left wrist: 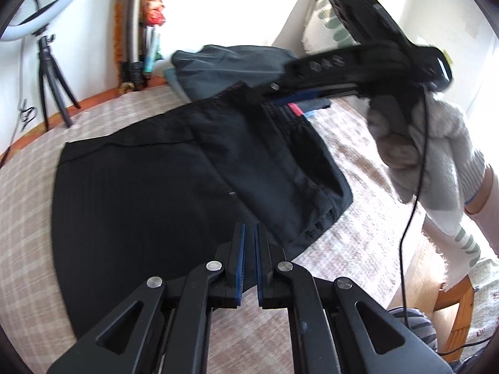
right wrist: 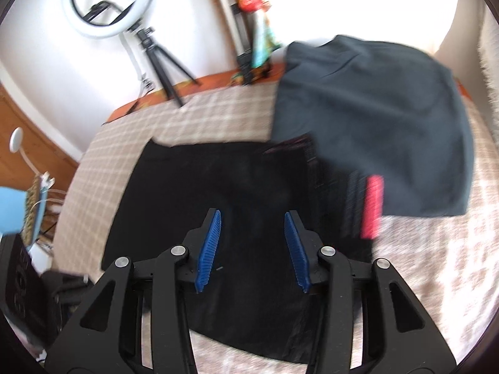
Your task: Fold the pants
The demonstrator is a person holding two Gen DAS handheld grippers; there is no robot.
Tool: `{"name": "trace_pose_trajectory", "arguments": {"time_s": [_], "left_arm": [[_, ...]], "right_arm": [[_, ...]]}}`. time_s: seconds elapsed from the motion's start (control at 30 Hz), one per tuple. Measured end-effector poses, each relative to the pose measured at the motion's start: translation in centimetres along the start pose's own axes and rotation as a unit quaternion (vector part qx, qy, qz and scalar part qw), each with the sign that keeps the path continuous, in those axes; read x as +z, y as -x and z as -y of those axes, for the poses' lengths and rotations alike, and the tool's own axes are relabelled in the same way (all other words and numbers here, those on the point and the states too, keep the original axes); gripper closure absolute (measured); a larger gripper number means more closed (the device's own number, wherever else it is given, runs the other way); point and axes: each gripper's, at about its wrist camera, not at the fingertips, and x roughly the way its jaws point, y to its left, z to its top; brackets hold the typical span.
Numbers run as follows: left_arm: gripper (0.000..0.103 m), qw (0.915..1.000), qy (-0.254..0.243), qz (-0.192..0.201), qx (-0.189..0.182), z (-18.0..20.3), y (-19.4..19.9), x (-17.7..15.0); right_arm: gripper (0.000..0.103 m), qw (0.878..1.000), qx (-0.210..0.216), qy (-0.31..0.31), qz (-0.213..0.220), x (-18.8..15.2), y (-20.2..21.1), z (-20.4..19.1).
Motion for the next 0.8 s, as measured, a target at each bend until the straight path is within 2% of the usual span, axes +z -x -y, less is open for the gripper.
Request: {"name": "trace_pose_trajectory", "arguments": {"time_s": [0.17, 0.3, 0.4, 0.57, 0.63, 0.8], "left_arm": [[0.1, 0.999, 0.034, 0.004, 0.03, -3.7, 2.0, -1.2], [0.1, 0.9957, 0.055, 0.001, 0.075, -6.7, 3.6, -2.8], [0.1, 0.993, 0.079, -0.008, 0.088, -8.9, 4.5, -3.6], [0.1, 0.9872, 0.131, -0.009, 0.091, -12.1, 5.4, -5.1], [0.1, 0.9858, 0.142, -0.004, 0.09, -12.6, 5.6, -5.7], [0.1, 0.9843, 0.15, -0.026, 0.09, -13.2, 3.8, -6.5]], "right_arm": [[0.058, 0.999, 0.039, 0.009, -0.022, -1.0, -1.4, -2.9], [0.058, 0.997, 0.06, 0.032, -0.039, -1.1, -2.8, -6.1], [0.044, 0.994, 0.077, 0.048, -0.054, -1.1, -4.0, -8.5], [0.043, 0.99, 0.099, 0.079, -0.065, -0.4, -6.3, -13.6], [0.043, 0.987, 0.105, 0.087, -0.084, -0.2, -8.1, -15.5], [0.043, 0.985, 0.089, 0.07, -0.132, 0.0, -12.9, -17.6]]}}
